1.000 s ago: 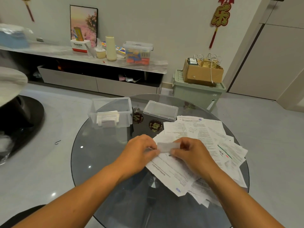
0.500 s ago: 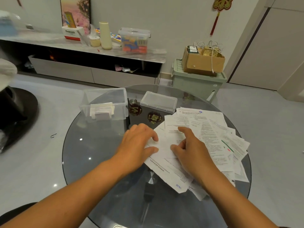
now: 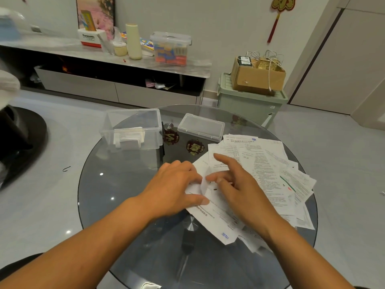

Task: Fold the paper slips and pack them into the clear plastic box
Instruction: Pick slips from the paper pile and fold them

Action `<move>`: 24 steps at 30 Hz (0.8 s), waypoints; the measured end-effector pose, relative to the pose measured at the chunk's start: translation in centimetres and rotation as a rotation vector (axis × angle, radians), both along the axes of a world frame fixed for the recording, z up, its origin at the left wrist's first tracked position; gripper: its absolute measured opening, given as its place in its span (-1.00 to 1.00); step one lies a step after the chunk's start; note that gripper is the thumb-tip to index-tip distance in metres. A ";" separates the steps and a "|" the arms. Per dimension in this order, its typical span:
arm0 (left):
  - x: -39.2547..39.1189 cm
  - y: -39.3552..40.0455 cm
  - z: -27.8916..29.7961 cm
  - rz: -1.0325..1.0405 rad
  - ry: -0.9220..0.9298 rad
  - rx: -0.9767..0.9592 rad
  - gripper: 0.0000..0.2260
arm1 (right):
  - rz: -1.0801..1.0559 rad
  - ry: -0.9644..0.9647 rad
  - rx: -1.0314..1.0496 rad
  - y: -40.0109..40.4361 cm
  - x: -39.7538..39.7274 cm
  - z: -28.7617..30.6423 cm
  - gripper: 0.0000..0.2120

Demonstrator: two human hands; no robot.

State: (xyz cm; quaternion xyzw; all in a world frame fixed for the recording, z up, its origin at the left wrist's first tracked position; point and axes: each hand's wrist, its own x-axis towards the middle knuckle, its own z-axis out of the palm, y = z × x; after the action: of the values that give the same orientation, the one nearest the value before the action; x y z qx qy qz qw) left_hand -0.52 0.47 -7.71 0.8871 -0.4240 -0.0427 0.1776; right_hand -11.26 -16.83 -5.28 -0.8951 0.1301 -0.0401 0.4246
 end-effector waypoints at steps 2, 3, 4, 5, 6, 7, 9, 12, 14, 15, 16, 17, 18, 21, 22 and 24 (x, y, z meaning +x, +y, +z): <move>-0.1 0.2 0.0 0.027 0.046 -0.056 -0.44 | 0.068 0.044 -0.065 0.1 -0.2 -0.2 -0.49; 0.0 0.3 0.0 0.047 0.094 -0.097 -0.38 | 0.089 0.057 -0.091 0.2 -0.2 -0.3 -0.48; 0.1 0.4 0.0 0.059 0.130 -0.131 -0.32 | 0.102 0.065 -0.112 0.1 -0.2 -0.4 -0.49; 0.2 0.6 0.0 0.056 0.136 -0.146 -0.28 | 0.109 0.069 -0.130 0.1 -0.2 -0.4 -0.50; 0.3 0.7 0.0 0.039 0.110 -0.140 -0.29 | 0.114 0.076 -0.140 0.0 -0.1 -0.4 -0.51; 0.5 0.8 -0.1 0.010 0.055 -0.129 -0.36 | 0.118 0.083 -0.144 -0.1 -0.1 -0.3 -0.51; 0.9 1.1 -0.3 -0.056 -0.073 -0.121 -0.58 | 0.120 0.096 -0.147 -0.3 -0.1 -0.4 -0.51; 1.3 1.5 -0.5 -0.154 -0.174 -0.131 -0.80 | 0.109 0.116 -0.119 -0.4 0.0 -0.5 -0.47; 1.2 1.3 -0.8 -0.214 -0.237 -0.162 -0.85 | 0.095 0.115 -0.090 -0.3 0.2 -0.7 -0.46; 1.0 1.1 -0.8 -0.207 -0.212 -0.188 -0.86 | 0.087 0.100 -0.090 -0.2 0.2 -0.8 -0.46; 0.8 1.0 -0.7 -0.181 -0.163 -0.217 -0.87 | 0.075 0.083 -0.098 -0.1 0.3 -1.0 -0.50; 0.5 0.9 -0.6 -0.151 -0.120 -0.238 -0.86 | 0.055 0.052 -0.113 0.3 0.3 -1.1 -0.60; 0.4 0.9 -0.7 -0.130 -0.095 -0.248 -0.85 | 0.028 0.023 -0.148 0.6 0.4 -1.1 -0.77; 0.1 0.8 -0.7 -0.093 -0.064 -0.263 -0.88 | -0.005 -0.011 -0.183 1.3 0.5 -1.0 -0.75; 0.1 0.9 -0.6 -0.064 -0.005 -0.272 -0.83 | -0.007 -0.004 -0.183 1.3 0.7 -1.0 -0.71; -0.1 0.9 -0.6 0.010 0.181 -0.290 -0.60 | -0.020 0.024 -0.178 1.2 1.0 -1.1 -0.69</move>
State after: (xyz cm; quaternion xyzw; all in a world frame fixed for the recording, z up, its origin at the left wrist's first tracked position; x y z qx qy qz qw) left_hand -0.58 1.35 -8.35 0.8469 -0.4034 -0.0599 0.3412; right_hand -10.30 -15.60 -6.38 -0.9283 0.1401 -0.0450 0.3416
